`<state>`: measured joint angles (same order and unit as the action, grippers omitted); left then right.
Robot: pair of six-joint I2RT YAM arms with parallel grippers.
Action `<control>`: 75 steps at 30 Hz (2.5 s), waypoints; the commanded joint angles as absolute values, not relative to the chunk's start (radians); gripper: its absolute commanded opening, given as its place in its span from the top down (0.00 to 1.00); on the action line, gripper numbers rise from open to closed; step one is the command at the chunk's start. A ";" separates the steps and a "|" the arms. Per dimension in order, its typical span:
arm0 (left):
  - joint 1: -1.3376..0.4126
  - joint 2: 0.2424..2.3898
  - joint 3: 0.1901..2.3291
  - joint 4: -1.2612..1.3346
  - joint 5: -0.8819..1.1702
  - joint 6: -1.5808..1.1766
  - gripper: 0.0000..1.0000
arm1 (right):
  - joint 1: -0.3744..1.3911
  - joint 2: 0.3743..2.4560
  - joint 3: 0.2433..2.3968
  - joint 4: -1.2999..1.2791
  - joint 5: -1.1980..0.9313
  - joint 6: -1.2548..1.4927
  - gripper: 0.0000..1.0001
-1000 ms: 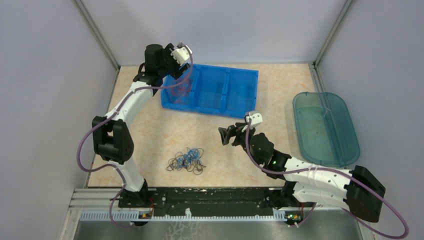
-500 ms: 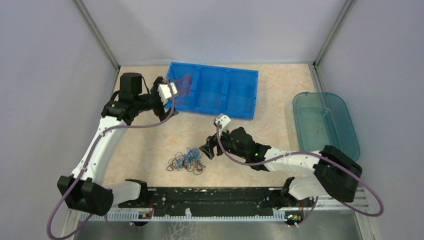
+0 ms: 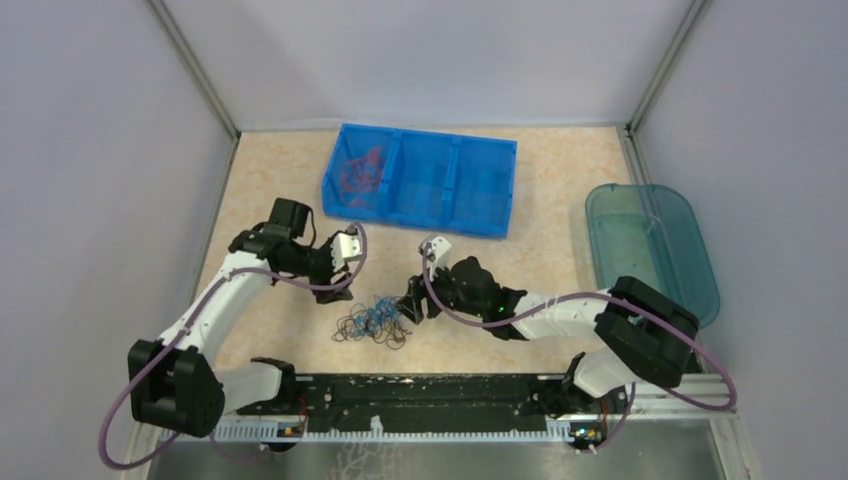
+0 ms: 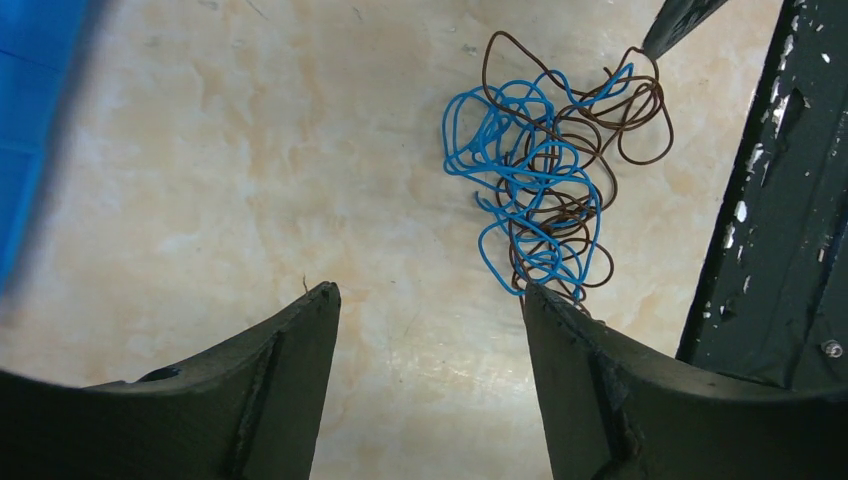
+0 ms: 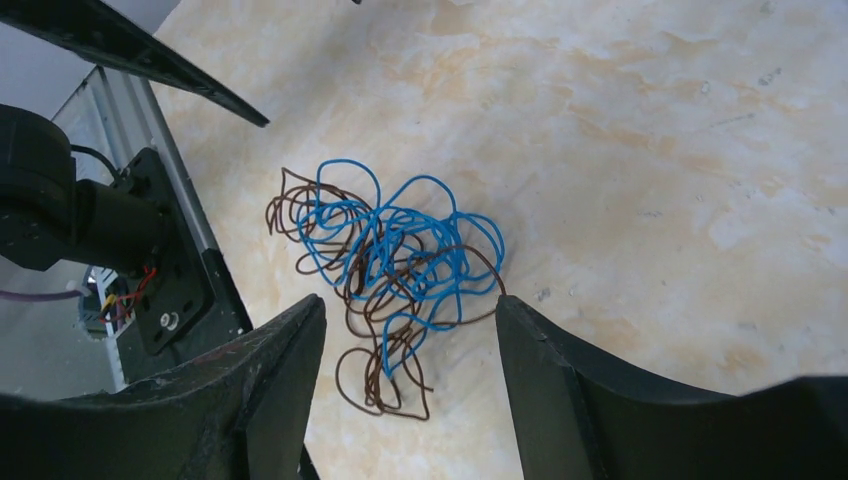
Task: Untangle the cables
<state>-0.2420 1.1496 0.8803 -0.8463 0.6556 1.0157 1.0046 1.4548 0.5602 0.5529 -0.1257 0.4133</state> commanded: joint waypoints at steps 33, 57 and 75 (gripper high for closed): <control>-0.310 1.530 0.973 -1.016 0.667 1.086 0.49 | 0.997 1.039 0.419 0.538 0.159 0.412 0.46; -0.313 1.529 1.001 -0.940 0.710 1.026 0.99 | 0.997 1.018 0.407 0.544 0.184 0.413 0.48; -0.424 1.229 1.256 -1.040 0.850 0.872 1.00 | 0.996 0.913 0.494 0.540 0.110 0.268 0.21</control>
<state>-0.3931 1.2903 1.2041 -1.0019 0.7685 0.9260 1.0035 0.9508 0.3973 0.5064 0.1680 0.3576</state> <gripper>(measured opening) 0.006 0.769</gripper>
